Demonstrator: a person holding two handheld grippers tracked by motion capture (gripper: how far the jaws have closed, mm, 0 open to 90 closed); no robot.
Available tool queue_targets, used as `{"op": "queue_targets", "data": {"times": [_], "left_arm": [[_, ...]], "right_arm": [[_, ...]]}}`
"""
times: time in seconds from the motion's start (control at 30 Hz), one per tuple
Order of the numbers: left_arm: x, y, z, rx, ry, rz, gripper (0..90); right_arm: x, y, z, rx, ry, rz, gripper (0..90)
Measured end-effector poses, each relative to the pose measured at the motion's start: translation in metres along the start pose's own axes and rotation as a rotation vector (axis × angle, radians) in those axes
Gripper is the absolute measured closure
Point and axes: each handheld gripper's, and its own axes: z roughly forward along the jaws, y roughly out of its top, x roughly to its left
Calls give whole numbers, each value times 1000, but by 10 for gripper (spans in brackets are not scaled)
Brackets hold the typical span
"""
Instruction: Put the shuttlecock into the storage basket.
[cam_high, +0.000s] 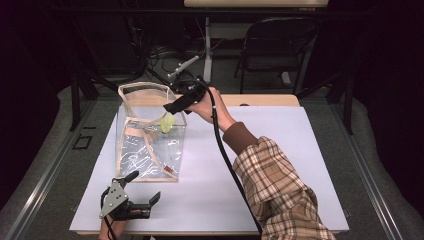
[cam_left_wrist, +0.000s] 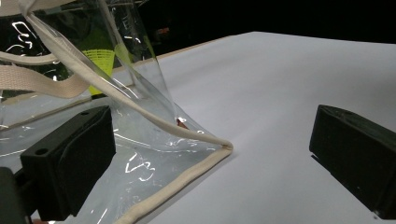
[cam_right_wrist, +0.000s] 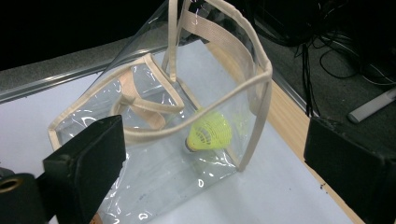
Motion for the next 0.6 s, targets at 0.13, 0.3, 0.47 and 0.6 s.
{"op": "queue_targets", "data": {"times": [0.13,0.3,0.47,0.6], "left_arm": [[0,0,0,1,3,0,3],[0,-1,-2,3,4,1,3],[0,-1,-2,3,3,-2,3],[0,-1,-2,1,1,-1,3]], "right_arm": [[-3,-9,-6,-4,-4,4,31],[-5,-18,-13,-8,-13,8,24],[-7,-28,-17,-9,-17,16,15],[-7,-35,-19,-7,-16,18,12]]}}
